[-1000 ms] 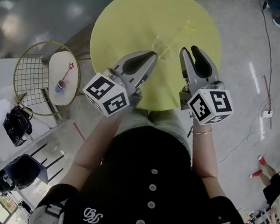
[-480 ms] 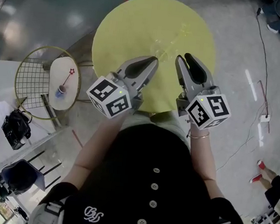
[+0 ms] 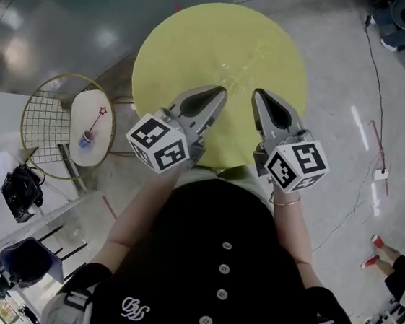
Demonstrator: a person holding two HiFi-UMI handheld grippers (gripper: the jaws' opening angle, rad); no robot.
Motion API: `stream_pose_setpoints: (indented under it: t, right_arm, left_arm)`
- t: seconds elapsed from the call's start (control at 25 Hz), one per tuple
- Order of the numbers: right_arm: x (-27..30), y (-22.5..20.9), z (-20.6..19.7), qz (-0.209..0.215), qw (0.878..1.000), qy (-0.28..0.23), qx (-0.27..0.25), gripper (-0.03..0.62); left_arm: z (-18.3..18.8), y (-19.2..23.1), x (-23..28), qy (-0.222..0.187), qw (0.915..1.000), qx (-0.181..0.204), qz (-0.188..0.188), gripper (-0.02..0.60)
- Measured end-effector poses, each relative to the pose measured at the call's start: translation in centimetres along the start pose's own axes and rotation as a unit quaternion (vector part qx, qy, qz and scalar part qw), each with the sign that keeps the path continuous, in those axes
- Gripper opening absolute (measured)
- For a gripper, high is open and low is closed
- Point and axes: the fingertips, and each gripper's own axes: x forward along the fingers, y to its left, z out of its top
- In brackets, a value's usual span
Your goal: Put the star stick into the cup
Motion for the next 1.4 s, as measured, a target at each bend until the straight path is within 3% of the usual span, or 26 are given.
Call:
stream_pose_setpoints:
  t: [0.76,1.4]
  right_arm:
    - [-0.8,1.4,0.3,0.009,0.999,0.009,-0.038,0.003]
    - [0.0,0.5,0.5,0.017,0.999,0.012,-0.035,0.003]
  left_arm:
    - [-0.6,-2.0,0.4,0.016,0.9995,0.006,-0.027,0.020]
    - [-0.4,-1.0,0.7,0.015,0.9998,0.002,-0.013,0.020]
